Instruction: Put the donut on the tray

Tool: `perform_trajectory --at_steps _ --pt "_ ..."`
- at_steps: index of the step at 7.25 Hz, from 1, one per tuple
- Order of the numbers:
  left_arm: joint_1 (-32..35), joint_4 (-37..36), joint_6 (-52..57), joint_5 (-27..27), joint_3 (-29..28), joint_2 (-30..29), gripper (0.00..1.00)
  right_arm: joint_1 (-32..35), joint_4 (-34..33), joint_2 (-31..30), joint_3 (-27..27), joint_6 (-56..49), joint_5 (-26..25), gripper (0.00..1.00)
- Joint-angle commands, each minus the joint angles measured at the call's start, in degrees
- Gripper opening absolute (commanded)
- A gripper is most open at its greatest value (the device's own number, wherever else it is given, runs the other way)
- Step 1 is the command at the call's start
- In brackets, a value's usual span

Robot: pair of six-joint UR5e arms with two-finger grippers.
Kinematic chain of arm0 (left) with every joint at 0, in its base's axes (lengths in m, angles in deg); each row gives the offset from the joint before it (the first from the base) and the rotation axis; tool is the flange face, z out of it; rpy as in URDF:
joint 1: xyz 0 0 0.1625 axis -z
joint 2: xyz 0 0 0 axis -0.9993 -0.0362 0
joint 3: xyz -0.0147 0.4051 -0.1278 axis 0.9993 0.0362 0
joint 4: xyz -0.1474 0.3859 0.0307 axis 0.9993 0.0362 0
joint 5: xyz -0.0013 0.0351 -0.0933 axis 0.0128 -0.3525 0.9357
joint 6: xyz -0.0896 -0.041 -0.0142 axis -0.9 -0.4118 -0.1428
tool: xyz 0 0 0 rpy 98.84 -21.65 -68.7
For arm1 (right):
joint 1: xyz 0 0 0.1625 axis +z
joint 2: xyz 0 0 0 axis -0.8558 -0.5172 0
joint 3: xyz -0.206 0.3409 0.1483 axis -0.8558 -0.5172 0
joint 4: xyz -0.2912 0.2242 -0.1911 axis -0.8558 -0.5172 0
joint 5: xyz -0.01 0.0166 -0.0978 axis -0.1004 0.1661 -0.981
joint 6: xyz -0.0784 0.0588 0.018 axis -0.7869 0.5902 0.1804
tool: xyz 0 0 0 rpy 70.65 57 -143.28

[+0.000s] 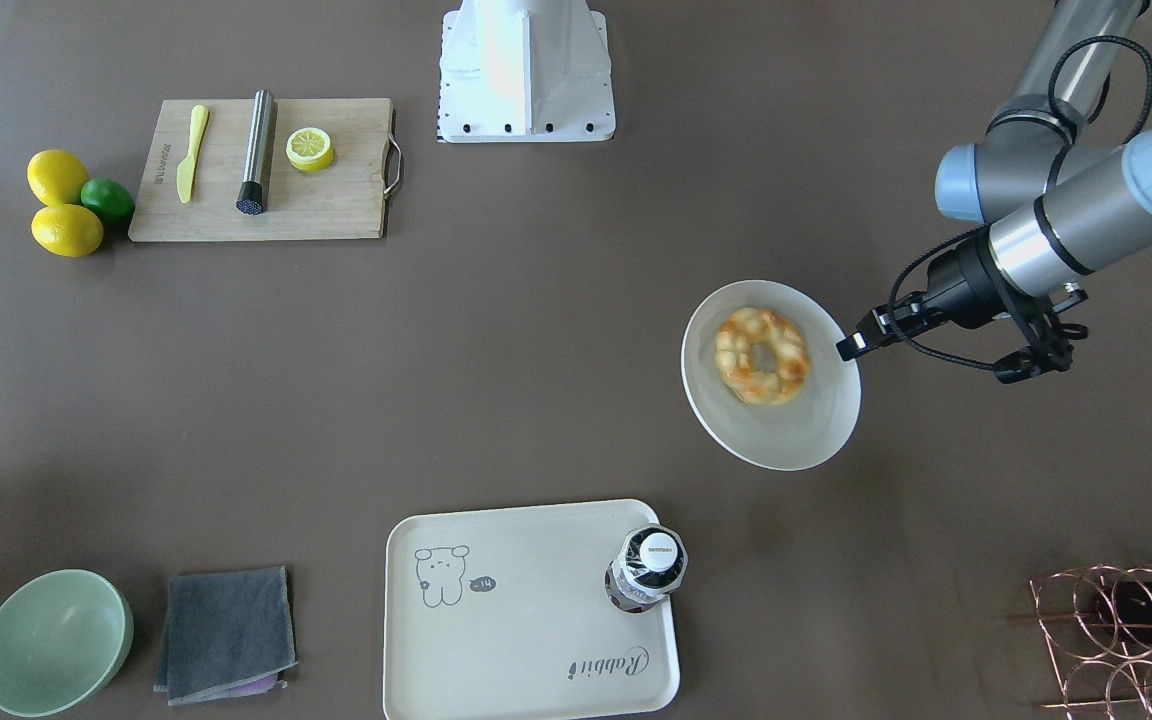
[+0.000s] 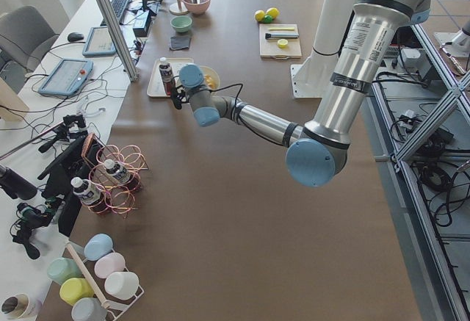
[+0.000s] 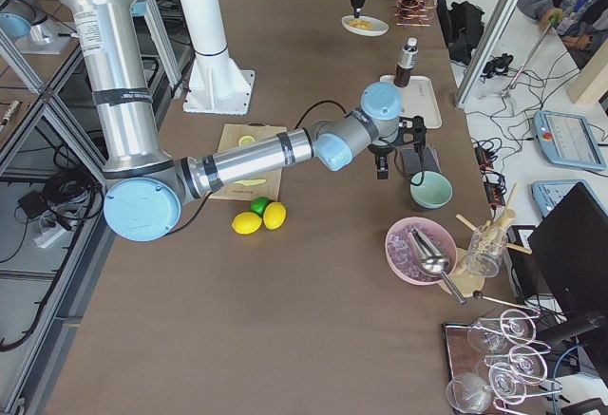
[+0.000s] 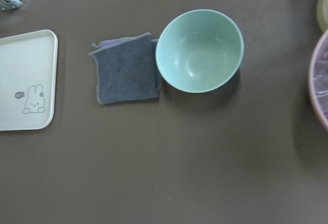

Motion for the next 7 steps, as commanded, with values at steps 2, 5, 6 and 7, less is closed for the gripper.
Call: perform_trajectory --at_steps 2,5,6,7 --pt "-11.45 -25.65 -4.42 -14.81 12.11 -10.31 0.0 -10.8 -0.07 9.82 2.8 16.22 -3.63 0.94" --pt "-18.85 -36.74 -3.98 -25.46 15.21 -16.37 0.0 -17.58 -0.33 14.23 2.8 19.23 -6.81 0.91" --pt "-20.86 -40.52 -4.06 -28.79 15.12 -19.44 0.0 -19.78 -0.42 16.25 2.8 22.73 -8.21 0.9" --pt "-22.28 -41.95 -4.07 -30.48 15.12 -20.87 0.0 -22.67 -0.34 17.84 2.89 26.94 -11.35 0.88"
